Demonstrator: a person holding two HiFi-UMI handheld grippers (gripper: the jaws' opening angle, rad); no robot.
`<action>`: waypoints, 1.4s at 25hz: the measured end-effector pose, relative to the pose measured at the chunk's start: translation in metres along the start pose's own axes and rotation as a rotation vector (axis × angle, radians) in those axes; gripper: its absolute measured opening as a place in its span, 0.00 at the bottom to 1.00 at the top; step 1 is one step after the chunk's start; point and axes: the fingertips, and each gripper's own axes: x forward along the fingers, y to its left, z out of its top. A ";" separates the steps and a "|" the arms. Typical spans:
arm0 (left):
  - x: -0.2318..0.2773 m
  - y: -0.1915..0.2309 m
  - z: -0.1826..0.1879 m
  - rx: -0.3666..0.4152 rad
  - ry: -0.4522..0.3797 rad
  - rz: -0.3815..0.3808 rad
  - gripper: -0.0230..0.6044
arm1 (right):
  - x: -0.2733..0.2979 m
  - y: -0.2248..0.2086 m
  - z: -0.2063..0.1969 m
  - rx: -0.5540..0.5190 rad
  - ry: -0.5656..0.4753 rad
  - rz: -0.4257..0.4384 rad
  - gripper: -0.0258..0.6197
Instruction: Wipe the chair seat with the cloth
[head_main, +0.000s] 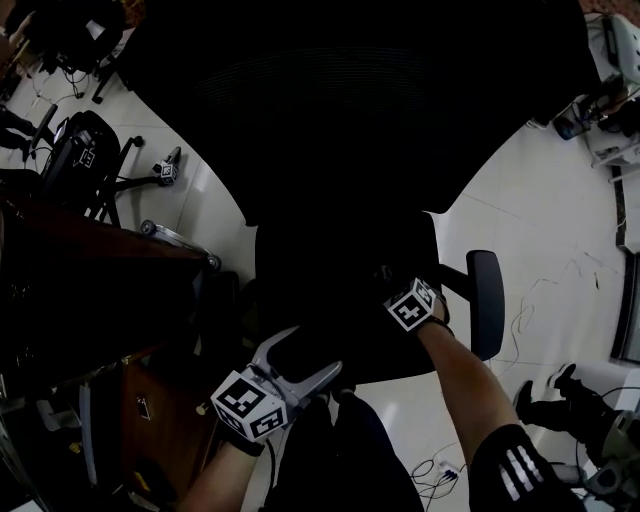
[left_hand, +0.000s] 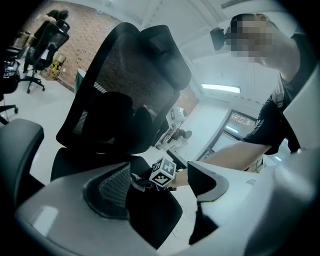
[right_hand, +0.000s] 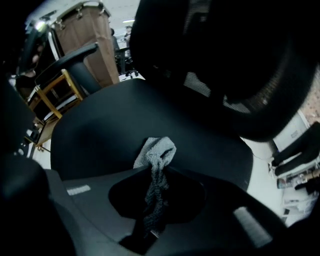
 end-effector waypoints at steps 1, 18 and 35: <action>0.001 -0.002 -0.001 0.000 0.005 -0.005 0.65 | -0.005 -0.007 -0.008 0.015 0.000 -0.014 0.11; -0.043 -0.004 -0.021 -0.029 0.014 0.051 0.65 | -0.023 0.111 0.105 -0.011 -0.219 0.172 0.11; -0.055 -0.010 -0.045 -0.052 0.030 0.046 0.65 | 0.018 0.173 0.046 -0.123 -0.084 0.234 0.11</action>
